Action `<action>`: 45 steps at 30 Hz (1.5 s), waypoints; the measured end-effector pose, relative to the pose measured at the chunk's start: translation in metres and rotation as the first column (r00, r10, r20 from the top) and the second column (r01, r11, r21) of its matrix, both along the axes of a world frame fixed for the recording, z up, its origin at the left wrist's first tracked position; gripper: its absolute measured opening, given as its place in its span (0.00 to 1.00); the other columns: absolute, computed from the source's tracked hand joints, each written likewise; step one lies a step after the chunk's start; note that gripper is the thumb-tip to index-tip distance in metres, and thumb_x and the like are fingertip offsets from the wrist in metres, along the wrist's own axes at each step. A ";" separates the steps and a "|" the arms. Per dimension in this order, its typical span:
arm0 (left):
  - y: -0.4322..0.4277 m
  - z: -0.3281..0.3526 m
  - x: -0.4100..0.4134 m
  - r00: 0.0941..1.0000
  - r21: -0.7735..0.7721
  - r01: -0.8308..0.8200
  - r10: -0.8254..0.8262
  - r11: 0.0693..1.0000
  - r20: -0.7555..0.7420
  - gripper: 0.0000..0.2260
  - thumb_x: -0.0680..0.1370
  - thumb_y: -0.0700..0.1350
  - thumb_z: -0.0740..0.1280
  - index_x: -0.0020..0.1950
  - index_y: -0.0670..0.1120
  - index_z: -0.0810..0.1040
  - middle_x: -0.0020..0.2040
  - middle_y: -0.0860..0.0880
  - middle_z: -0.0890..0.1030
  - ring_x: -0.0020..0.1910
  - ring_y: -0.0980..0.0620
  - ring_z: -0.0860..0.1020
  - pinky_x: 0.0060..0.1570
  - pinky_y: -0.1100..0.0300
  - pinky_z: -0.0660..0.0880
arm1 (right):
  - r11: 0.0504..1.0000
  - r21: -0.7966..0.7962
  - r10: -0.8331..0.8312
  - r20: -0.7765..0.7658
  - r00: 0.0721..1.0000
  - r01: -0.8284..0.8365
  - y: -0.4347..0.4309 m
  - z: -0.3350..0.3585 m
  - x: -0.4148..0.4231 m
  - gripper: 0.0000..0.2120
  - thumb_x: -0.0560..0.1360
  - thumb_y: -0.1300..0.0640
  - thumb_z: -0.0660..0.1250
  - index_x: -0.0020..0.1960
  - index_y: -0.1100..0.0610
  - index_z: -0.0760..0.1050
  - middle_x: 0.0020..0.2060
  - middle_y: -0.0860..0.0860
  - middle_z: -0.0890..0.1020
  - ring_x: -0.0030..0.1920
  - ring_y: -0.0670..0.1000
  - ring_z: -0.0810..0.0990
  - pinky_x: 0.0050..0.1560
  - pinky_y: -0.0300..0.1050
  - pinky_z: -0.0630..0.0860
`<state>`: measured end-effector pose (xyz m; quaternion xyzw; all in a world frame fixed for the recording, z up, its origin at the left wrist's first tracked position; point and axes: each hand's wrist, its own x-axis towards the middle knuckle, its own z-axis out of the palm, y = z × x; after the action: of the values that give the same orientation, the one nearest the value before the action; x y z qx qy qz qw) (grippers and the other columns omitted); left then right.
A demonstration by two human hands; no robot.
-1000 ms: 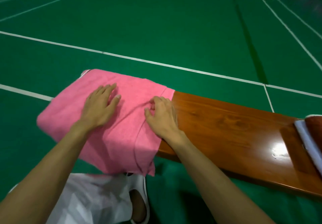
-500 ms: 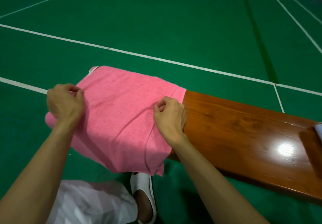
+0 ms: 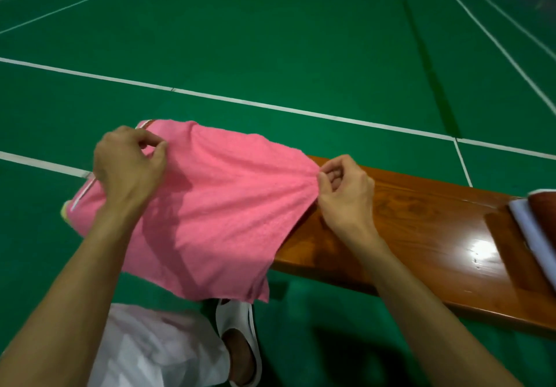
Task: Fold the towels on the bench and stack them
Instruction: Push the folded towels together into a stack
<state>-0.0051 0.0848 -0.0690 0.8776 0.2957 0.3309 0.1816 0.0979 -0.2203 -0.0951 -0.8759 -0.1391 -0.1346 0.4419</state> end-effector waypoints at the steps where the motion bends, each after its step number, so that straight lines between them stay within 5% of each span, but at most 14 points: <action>1: -0.011 0.001 0.005 1.000 0.010 0.022 -0.022 1.000 -0.013 0.08 0.76 0.46 0.73 0.51 0.45 0.88 0.49 0.39 0.86 0.49 0.37 0.83 0.50 0.47 0.77 | 1.000 -0.001 -0.025 -0.009 1.000 0.025 -0.016 0.002 0.006 0.04 0.75 0.61 0.71 0.45 0.53 0.78 0.34 0.43 0.79 0.34 0.46 0.78 0.41 0.45 0.77; 4: -0.043 0.000 0.021 0.993 0.026 0.098 -0.097 0.995 -0.061 0.07 0.76 0.47 0.74 0.50 0.46 0.88 0.48 0.42 0.86 0.48 0.38 0.82 0.49 0.46 0.79 | 0.994 -0.017 -0.111 -0.069 0.991 0.111 -0.069 0.007 0.024 0.03 0.75 0.61 0.72 0.45 0.55 0.79 0.35 0.45 0.80 0.34 0.44 0.77 0.39 0.37 0.76; 7: -0.080 -0.004 0.037 0.978 0.019 0.184 -0.181 0.983 -0.105 0.05 0.75 0.47 0.75 0.47 0.47 0.88 0.46 0.43 0.86 0.47 0.38 0.82 0.48 0.45 0.80 | 0.980 -0.078 -0.191 -0.125 0.974 0.182 -0.117 0.008 0.037 0.03 0.76 0.61 0.73 0.46 0.56 0.80 0.36 0.47 0.81 0.35 0.47 0.78 0.43 0.45 0.79; 15: -0.174 -0.028 0.077 0.914 0.039 0.381 -0.371 0.924 -0.163 0.02 0.73 0.45 0.76 0.42 0.47 0.86 0.43 0.44 0.83 0.46 0.38 0.80 0.45 0.46 0.76 | 0.943 -0.194 -0.290 -0.086 0.953 0.270 -0.218 0.007 0.054 0.05 0.75 0.66 0.68 0.47 0.58 0.78 0.34 0.49 0.80 0.37 0.52 0.77 0.45 0.48 0.74; 19: -0.213 -0.041 0.089 0.883 -0.009 0.445 -0.441 0.895 -0.163 0.03 0.73 0.44 0.75 0.40 0.46 0.84 0.42 0.44 0.82 0.44 0.38 0.79 0.43 0.46 0.76 | 0.920 -0.259 -0.311 -0.027 0.950 0.294 -0.254 0.004 0.059 0.05 0.75 0.67 0.67 0.49 0.59 0.77 0.42 0.56 0.81 0.45 0.60 0.79 0.52 0.57 0.77; 27: -0.252 -0.050 0.092 0.868 -0.016 0.426 -0.414 0.904 -0.274 0.05 0.73 0.43 0.73 0.38 0.45 0.84 0.39 0.45 0.83 0.40 0.41 0.81 0.42 0.46 0.79 | 0.906 -0.278 -0.313 0.065 0.947 0.319 -0.278 -0.029 0.048 0.07 0.73 0.69 0.68 0.49 0.61 0.75 0.45 0.60 0.78 0.45 0.63 0.78 0.49 0.53 0.70; 30: -0.253 -0.056 0.090 0.890 0.008 0.400 -0.386 0.917 -0.243 0.05 0.74 0.44 0.72 0.46 0.43 0.83 0.48 0.43 0.81 0.48 0.40 0.78 0.46 0.46 0.77 | 0.907 -0.294 -0.279 0.117 0.953 0.302 -0.272 -0.037 0.040 0.12 0.72 0.62 0.70 0.55 0.63 0.76 0.50 0.61 0.75 0.51 0.63 0.75 0.54 0.53 0.69; 33: -0.254 -0.063 0.084 0.851 0.027 0.496 -0.479 0.868 -0.213 0.18 0.80 0.50 0.64 0.65 0.40 0.77 0.63 0.41 0.78 0.62 0.40 0.75 0.61 0.44 0.75 | 0.876 -0.443 -0.137 0.153 0.979 0.192 -0.266 -0.036 0.040 0.23 0.72 0.51 0.68 0.63 0.62 0.75 0.63 0.62 0.75 0.64 0.64 0.72 0.67 0.58 0.70; 36: -0.258 -0.069 0.079 0.729 0.025 0.618 -0.561 0.786 -0.393 0.30 0.84 0.59 0.51 0.83 0.45 0.60 0.82 0.43 0.61 0.82 0.43 0.58 0.80 0.47 0.54 | 0.820 -0.572 -0.002 0.015 1.000 0.010 -0.262 -0.037 0.043 0.33 0.76 0.44 0.61 0.77 0.58 0.67 0.80 0.59 0.63 0.80 0.61 0.58 0.79 0.62 0.56; 39: -0.258 -0.080 0.076 0.614 0.036 0.669 -0.524 0.743 -0.590 0.32 0.82 0.65 0.38 0.85 0.53 0.41 0.84 0.49 0.40 0.83 0.47 0.38 0.79 0.47 0.38 | 0.808 -0.573 0.032 -0.188 0.982 -0.136 -0.258 -0.042 0.041 0.37 0.77 0.41 0.53 0.84 0.51 0.52 0.84 0.51 0.47 0.83 0.53 0.41 0.81 0.57 0.40; 45: -0.241 -0.087 0.073 0.591 0.066 0.677 -0.489 0.733 -0.642 0.33 0.82 0.65 0.35 0.84 0.53 0.39 0.84 0.50 0.39 0.82 0.48 0.36 0.80 0.41 0.38 | 0.684 -0.723 -0.076 -0.208 0.975 -0.101 -0.260 -0.054 0.032 0.35 0.80 0.35 0.38 0.84 0.44 0.40 0.83 0.47 0.39 0.82 0.53 0.35 0.80 0.61 0.36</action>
<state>0.0679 -0.1562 -0.1556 0.9987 -0.0263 0.0063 0.0439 0.1295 -0.4800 -0.1489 -0.9875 -0.1371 0.0333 0.0706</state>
